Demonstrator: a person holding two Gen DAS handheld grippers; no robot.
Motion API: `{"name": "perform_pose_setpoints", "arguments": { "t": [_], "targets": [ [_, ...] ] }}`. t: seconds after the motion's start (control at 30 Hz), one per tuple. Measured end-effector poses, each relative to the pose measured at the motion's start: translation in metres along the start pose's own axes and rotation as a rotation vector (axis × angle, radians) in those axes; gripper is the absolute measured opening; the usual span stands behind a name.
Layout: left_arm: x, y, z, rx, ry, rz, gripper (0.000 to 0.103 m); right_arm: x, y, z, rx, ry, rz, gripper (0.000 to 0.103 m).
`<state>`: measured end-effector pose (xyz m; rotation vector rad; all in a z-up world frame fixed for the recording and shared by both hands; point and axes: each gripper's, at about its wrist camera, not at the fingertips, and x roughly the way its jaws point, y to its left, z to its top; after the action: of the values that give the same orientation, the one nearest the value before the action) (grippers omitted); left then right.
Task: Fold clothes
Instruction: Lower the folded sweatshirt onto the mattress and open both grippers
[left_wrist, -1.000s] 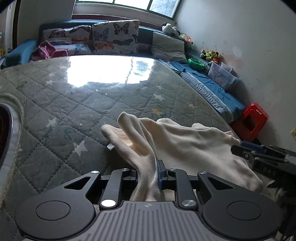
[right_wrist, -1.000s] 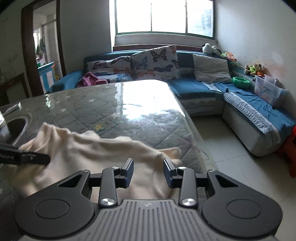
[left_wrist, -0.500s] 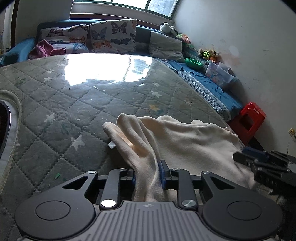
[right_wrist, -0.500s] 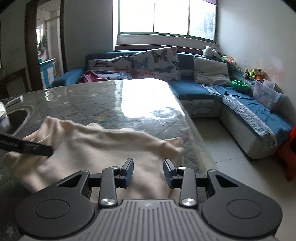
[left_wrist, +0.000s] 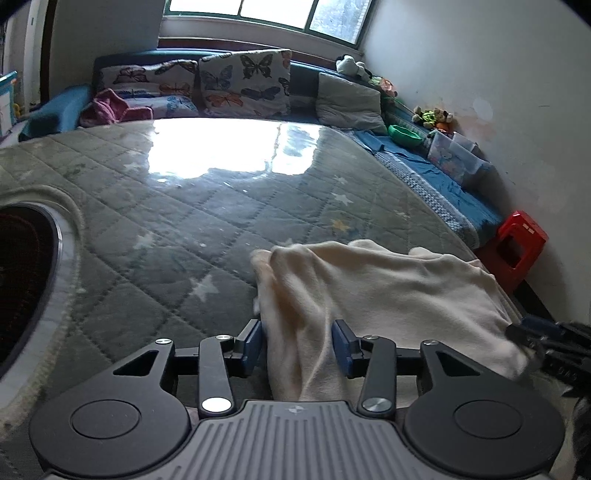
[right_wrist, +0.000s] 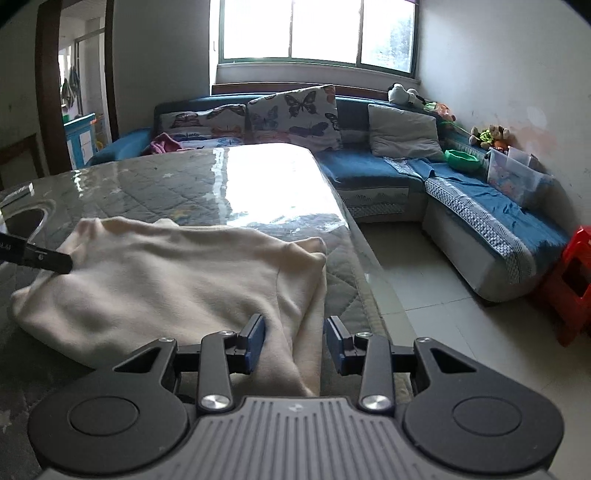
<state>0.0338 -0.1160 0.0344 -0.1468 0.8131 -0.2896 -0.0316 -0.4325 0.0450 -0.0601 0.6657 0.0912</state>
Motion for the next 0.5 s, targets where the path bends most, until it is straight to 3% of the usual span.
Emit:
{"name": "perform_pose_setpoints", "arguments": {
  "t": [0.17, 0.33, 0.5],
  "targets": [
    [-0.006, 0.004, 0.007, 0.000, -0.024, 0.029, 0.045, 0.012, 0.003, 0.020, 0.016, -0.027, 0.030, 0.035],
    [-0.007, 0.002, 0.016, 0.012, -0.043, 0.038, 0.045, 0.037, 0.007, 0.040, 0.033, -0.008, 0.089, 0.033],
    [0.002, -0.003, 0.025, 0.034, -0.046, 0.034, 0.044, 0.061, 0.007, 0.045, 0.024, 0.026, 0.082, 0.033]
  ]
}}
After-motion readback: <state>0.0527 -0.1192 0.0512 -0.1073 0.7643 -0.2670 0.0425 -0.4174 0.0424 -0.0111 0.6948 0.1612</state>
